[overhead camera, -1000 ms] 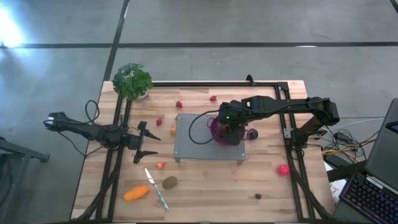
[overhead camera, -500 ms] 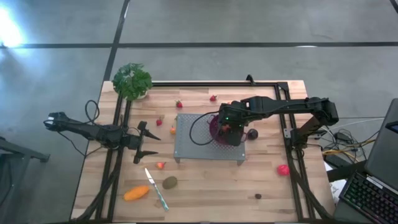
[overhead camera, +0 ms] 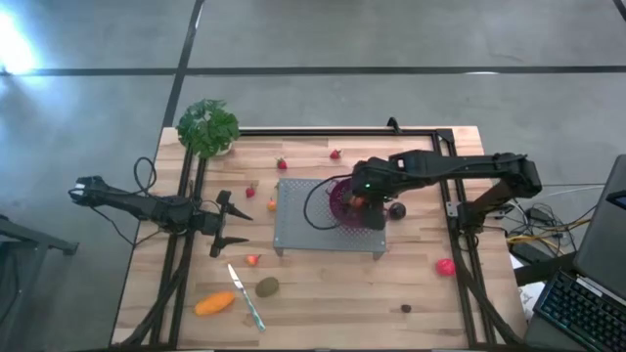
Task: Pick & Place Fruit
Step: Put the pear in the purple strainer bowl on the shelf
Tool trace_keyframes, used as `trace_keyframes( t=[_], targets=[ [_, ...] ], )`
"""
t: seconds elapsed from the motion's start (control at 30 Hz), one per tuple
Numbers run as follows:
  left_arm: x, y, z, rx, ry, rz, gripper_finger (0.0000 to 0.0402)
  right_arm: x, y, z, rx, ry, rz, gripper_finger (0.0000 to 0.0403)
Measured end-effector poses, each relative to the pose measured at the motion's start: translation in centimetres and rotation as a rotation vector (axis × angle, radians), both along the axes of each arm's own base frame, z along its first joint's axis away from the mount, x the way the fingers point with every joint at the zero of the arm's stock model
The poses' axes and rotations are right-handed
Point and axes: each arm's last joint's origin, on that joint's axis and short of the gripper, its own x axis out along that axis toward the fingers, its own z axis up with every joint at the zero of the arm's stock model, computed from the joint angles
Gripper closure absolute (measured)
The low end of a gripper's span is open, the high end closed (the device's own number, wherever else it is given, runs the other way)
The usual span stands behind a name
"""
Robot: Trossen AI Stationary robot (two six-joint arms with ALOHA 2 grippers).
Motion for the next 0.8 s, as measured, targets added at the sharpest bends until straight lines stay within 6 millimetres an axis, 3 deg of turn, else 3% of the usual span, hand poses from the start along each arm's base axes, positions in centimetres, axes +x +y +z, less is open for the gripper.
trace_keyframes(
  t=[0.47,0.8],
  targets=[
    [0.0,0.0,0.0,0.0,0.0,0.0,0.011,-5.3,1.4,6.1,0.034,-0.264,0.01,0.0243],
    [0.0,0.0,0.0,0.0,0.0,0.0,0.011,-9.7,1.0,8.8,0.018,-0.409,-0.07,0.0285]
  ],
)
